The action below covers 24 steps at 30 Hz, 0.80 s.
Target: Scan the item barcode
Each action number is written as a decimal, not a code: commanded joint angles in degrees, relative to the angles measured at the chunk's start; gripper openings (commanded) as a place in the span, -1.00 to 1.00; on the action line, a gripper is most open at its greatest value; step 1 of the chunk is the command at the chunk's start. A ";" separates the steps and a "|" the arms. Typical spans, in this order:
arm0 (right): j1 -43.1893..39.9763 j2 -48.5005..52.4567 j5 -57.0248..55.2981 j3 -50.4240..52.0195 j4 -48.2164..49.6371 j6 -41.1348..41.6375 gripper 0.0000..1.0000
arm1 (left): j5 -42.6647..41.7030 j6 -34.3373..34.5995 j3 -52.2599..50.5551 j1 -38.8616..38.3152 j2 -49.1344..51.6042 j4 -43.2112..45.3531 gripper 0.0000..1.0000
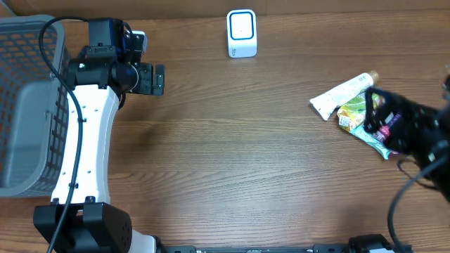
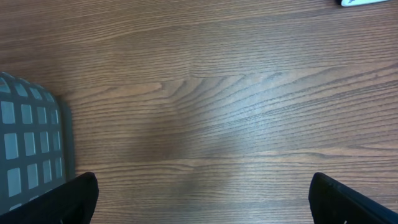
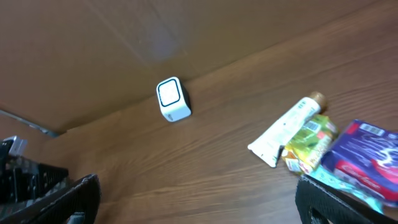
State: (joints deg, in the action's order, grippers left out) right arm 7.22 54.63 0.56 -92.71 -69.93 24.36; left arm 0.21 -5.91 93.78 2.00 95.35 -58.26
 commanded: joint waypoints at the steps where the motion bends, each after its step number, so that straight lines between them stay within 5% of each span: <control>1: 0.17 -1.77 -2.75 -0.42 -1.25 -0.46 1.00 | -0.02 1.01 0.42 0.22 -1.27 0.00 0.99; 14: -1.60 -5.07 -8.85 4.42 4.28 -2.16 1.00 | -0.02 1.01 0.42 0.22 -1.27 0.02 0.98; 24: -6.23 -24.02 -5.44 35.95 33.73 -5.68 1.00 | -0.02 1.01 0.42 0.22 -1.27 0.00 0.99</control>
State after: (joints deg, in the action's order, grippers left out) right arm 1.93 34.33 -6.57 -63.40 -39.48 21.80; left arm 0.23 -5.93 93.78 2.00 95.35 -58.24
